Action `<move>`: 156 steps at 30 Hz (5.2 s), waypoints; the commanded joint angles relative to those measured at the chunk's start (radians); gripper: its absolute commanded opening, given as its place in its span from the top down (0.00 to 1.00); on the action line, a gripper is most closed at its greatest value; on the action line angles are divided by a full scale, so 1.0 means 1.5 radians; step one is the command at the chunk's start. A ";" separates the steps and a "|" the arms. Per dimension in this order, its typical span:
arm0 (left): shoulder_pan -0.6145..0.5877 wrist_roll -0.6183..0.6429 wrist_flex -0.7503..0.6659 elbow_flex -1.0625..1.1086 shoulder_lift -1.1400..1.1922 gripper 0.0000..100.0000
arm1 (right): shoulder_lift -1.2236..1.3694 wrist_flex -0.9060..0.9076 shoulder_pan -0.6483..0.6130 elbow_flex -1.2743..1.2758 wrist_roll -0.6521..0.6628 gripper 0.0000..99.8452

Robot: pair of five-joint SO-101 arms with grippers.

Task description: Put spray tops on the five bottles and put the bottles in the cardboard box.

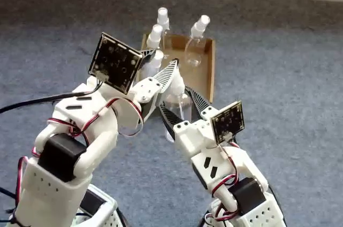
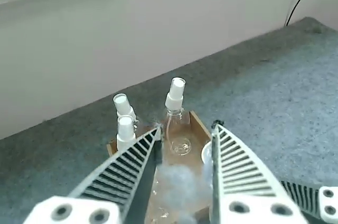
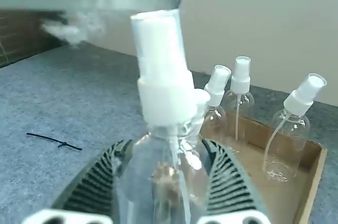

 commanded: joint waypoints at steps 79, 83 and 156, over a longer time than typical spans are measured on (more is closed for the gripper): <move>-0.009 -0.121 -0.080 0.451 -0.298 0.68 | 0.432 0.033 0.120 -0.416 0.029 1.00; 0.030 -0.119 -0.127 0.463 -0.289 0.68 | 0.398 0.146 0.120 -0.416 -0.063 1.00; -0.066 -0.123 -0.149 0.540 -0.203 0.69 | 0.924 -0.365 0.222 -0.295 0.068 0.99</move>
